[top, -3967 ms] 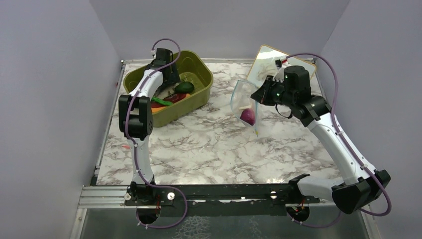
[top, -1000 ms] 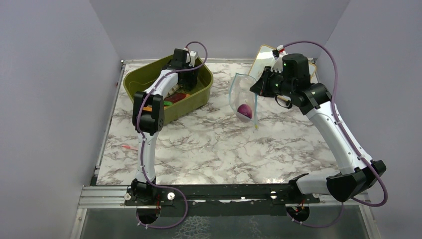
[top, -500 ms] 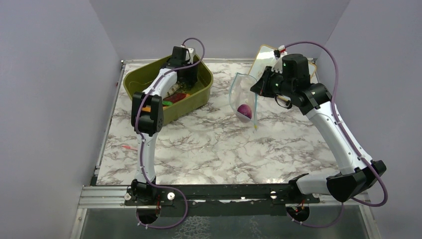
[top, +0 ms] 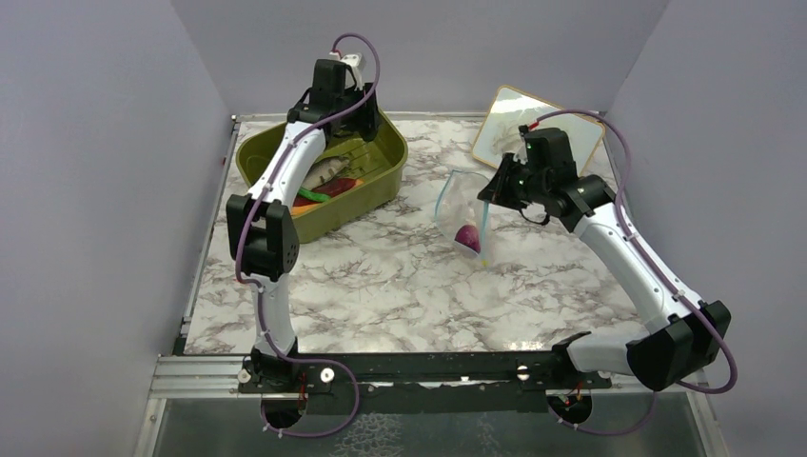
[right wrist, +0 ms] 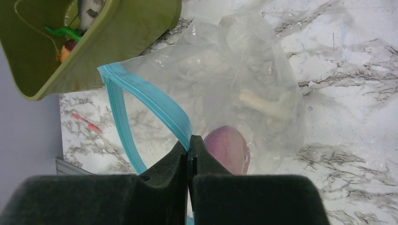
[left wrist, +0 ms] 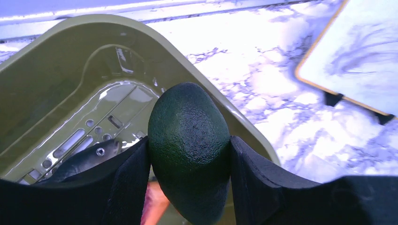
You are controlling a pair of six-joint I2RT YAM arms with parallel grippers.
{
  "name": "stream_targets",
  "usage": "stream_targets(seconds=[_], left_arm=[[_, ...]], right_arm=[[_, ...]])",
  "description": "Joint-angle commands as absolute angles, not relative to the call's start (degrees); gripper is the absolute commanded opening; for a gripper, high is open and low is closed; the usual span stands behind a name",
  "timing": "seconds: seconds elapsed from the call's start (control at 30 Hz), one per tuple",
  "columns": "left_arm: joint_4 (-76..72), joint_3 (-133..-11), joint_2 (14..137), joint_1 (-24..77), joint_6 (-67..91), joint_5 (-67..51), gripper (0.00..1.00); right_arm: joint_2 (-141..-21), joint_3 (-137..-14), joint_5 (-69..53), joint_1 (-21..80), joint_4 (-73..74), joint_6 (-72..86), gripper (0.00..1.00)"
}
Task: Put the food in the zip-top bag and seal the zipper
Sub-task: Pick up the fake fruit from the bin, then place the fake fruit in the zipper food storage bag.
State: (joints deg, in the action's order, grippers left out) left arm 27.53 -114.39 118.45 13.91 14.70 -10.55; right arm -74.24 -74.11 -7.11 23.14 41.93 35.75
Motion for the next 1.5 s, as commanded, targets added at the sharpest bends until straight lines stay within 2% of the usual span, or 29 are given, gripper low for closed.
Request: stream_targets(seconds=[0.0, 0.33, 0.47, 0.6, 0.8, 1.37, 1.47], left_arm=[[26.32, -112.04, 111.03, 14.06, 17.89, -16.1, 0.33], [21.3, -99.48, 99.19, 14.36, 29.09, -33.92, 0.29], [14.94, -93.38, 95.3, 15.85, 35.86, -42.34, 0.28], [7.21, -87.21, 91.77, 19.58, 42.42, -45.43, 0.26], [-0.02, -81.04, 87.52, 25.55, 47.97, -44.42, 0.25], [-0.44, -73.98, 87.63, 30.65, 47.98, -40.79, 0.25], [2.74, -74.81, 88.24, 30.76, 45.09, -38.39, 0.34]], right_arm=[[-73.45, -72.99, -6.66, 22.85, 37.0, 37.3, 0.01], [-74.89, -68.4, -11.02, 22.85, 30.11, 47.89, 0.01], [-75.0, -68.08, -12.38, 22.85, 27.25, 49.14, 0.01], [-75.36, -69.38, -13.24, 22.8, 26.48, 49.3, 0.01], [-74.24, -69.68, -12.49, 22.85, 24.81, 49.12, 0.01], [-71.19, -67.33, -15.51, 22.84, 16.62, 52.51, 0.01], [-71.51, -67.22, -17.27, 22.77, 15.43, 52.56, 0.01]])
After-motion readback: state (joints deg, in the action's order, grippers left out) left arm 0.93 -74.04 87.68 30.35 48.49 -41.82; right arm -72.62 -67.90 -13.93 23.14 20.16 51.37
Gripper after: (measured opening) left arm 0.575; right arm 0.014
